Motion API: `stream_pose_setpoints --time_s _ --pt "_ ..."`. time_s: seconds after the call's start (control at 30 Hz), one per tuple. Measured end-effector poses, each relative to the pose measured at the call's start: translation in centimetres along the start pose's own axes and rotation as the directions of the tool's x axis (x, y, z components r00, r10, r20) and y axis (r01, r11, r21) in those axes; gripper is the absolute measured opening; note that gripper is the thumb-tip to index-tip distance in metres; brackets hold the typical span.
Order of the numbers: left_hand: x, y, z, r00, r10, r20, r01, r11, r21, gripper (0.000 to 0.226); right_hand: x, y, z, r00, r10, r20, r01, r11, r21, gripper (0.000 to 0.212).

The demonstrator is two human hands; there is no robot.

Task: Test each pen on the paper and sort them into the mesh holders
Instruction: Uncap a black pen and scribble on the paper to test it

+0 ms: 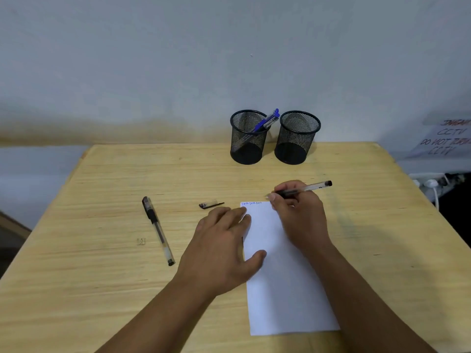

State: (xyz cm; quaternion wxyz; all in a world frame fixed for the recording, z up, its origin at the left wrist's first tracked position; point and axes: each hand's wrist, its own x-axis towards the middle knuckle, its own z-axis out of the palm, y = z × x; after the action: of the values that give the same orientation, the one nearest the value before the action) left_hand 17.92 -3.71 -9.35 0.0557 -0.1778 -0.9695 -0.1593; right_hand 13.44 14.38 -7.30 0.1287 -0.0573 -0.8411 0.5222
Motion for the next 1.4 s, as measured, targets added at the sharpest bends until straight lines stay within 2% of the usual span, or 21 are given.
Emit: stream_pose_setpoints --time_s 0.4,1.07,1.2,1.4 --pt "0.1 -0.1 0.0 1.000 0.014 -0.024 -0.015 0.999 -0.041 0.070 0.4 1.0 0.3 0.999 0.019 -0.039 -0.026 0.981 -0.192 0.018" --pt "0.1 0.0 0.2 0.999 -0.003 -0.036 0.001 0.999 -0.053 0.070 0.8 1.4 0.7 1.000 0.016 -0.011 -0.018 0.978 -0.209 0.011" --pt "0.2 0.0 0.0 1.000 -0.004 -0.020 0.003 0.998 -0.059 0.070 0.8 1.3 0.7 1.000 -0.001 -0.012 -0.002 0.976 -0.219 0.022" --pt "0.2 0.0 -0.1 1.000 -0.015 0.001 0.015 0.998 -0.053 0.071 0.7 1.5 0.6 1.000 0.000 -0.018 -0.003 0.979 -0.203 0.014"
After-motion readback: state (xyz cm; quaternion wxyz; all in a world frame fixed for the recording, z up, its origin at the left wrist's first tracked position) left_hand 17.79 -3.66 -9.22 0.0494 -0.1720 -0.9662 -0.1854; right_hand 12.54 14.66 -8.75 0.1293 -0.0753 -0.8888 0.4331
